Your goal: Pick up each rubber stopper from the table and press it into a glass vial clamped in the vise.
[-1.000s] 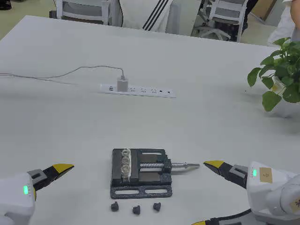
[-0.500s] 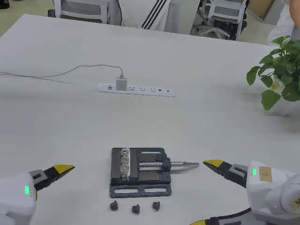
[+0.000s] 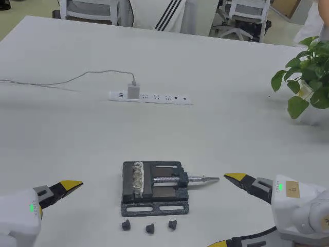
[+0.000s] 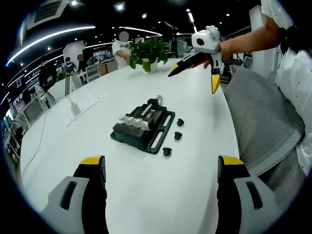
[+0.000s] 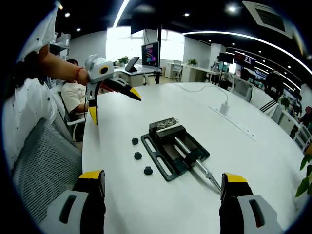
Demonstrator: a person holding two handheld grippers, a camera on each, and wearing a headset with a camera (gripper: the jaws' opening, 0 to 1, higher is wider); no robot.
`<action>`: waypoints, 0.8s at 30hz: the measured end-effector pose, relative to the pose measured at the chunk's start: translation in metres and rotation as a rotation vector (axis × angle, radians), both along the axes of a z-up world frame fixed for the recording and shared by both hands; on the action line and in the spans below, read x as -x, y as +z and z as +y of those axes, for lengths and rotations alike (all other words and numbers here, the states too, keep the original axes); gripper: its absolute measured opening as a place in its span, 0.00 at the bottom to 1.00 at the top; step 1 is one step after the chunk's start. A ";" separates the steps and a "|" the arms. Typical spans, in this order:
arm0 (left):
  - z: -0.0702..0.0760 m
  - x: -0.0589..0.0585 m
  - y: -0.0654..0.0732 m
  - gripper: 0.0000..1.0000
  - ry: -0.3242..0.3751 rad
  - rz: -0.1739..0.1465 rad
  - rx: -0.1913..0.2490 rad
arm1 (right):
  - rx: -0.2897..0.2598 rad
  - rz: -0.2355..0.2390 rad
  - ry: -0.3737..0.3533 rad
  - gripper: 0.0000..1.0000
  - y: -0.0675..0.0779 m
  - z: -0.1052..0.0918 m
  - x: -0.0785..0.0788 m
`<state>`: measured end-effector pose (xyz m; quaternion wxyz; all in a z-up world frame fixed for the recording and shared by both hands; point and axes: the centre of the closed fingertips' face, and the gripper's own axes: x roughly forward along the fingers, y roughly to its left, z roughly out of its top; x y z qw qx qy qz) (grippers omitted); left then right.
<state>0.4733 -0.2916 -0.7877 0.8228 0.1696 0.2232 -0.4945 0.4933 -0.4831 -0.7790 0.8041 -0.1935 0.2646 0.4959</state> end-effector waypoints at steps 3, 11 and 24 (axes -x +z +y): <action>0.000 -0.001 0.000 0.94 -0.001 -0.001 -0.001 | 0.003 -0.001 0.004 0.99 -0.001 0.000 0.000; -0.001 -0.003 0.000 0.92 -0.006 0.001 -0.008 | -0.005 -0.004 0.000 0.99 0.001 0.000 -0.002; -0.006 -0.010 -0.006 0.71 -0.016 0.033 -0.020 | -0.006 -0.009 -0.012 0.97 0.002 -0.005 -0.003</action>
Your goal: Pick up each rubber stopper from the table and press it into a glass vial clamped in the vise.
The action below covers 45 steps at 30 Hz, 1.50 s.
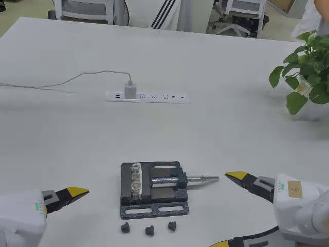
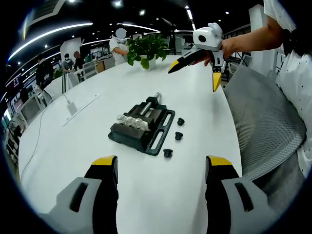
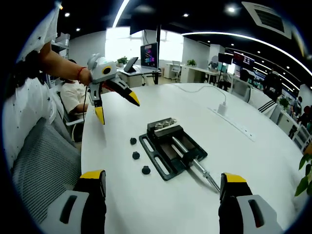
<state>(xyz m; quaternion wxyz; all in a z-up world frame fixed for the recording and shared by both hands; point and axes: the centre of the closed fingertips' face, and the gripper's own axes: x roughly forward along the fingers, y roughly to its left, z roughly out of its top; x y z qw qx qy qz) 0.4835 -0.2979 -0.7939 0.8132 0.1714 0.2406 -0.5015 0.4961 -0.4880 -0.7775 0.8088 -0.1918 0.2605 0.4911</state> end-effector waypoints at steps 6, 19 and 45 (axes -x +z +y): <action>-0.006 -0.003 -0.006 0.61 -0.010 0.016 -0.017 | -0.003 0.003 -0.004 0.96 0.000 -0.001 0.000; -0.018 -0.005 -0.026 0.42 -0.006 0.071 -0.053 | -0.007 0.008 -0.010 0.95 -0.001 -0.002 0.000; -0.037 -0.008 -0.062 0.14 0.003 0.153 -0.139 | -0.005 0.020 -0.026 0.93 -0.004 -0.008 0.000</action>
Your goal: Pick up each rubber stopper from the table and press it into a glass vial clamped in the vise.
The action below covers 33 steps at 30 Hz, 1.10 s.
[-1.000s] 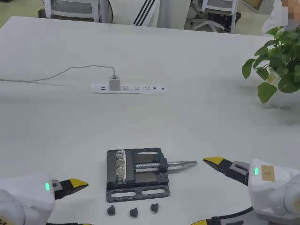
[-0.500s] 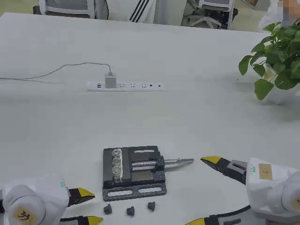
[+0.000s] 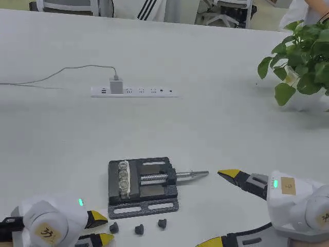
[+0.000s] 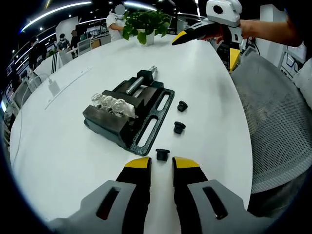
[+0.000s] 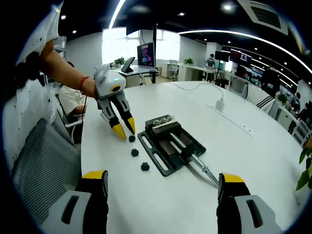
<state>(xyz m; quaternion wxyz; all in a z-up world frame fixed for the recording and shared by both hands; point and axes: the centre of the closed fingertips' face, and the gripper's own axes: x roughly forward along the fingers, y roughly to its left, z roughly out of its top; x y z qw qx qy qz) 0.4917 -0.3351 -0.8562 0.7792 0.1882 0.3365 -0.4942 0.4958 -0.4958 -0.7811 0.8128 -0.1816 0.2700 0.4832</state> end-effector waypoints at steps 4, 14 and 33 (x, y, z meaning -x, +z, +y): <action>-0.002 -0.002 -0.002 0.10 -0.002 0.000 -0.010 | 0.001 0.003 -0.001 0.93 -0.001 0.000 0.000; -0.004 -0.003 -0.005 0.07 -0.010 0.008 -0.016 | 0.002 0.006 -0.002 0.92 -0.002 -0.001 -0.001; -0.003 -0.001 -0.006 0.06 -0.017 0.013 -0.029 | -0.001 0.007 0.003 0.91 -0.002 0.001 0.001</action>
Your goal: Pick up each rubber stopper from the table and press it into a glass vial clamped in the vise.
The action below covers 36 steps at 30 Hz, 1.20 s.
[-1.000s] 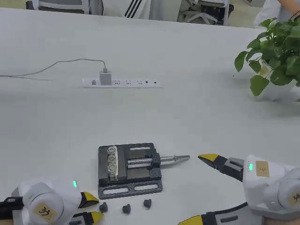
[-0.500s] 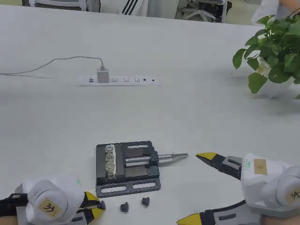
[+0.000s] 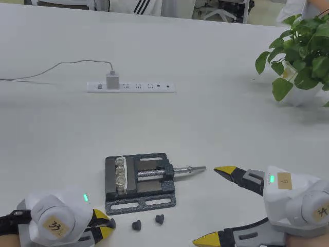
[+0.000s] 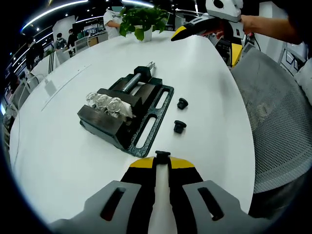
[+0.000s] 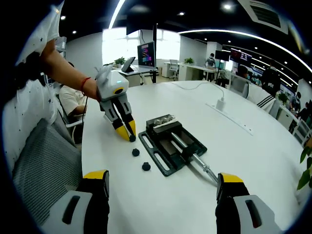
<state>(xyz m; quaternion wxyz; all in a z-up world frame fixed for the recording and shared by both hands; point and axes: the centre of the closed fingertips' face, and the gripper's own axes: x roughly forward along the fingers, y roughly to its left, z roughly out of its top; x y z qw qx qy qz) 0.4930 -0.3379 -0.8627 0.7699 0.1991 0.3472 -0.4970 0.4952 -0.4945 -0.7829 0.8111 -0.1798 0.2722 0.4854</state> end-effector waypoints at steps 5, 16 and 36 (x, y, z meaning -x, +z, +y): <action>0.000 0.001 0.001 0.06 0.000 0.002 0.006 | -0.004 -0.002 0.007 0.90 0.003 0.003 0.001; -0.017 0.007 0.039 0.05 0.013 -0.007 0.102 | -0.062 -0.014 0.036 0.82 0.031 0.025 -0.001; -0.044 0.010 0.131 0.05 0.002 -0.118 0.283 | -0.128 -0.025 0.242 0.50 0.093 0.088 0.007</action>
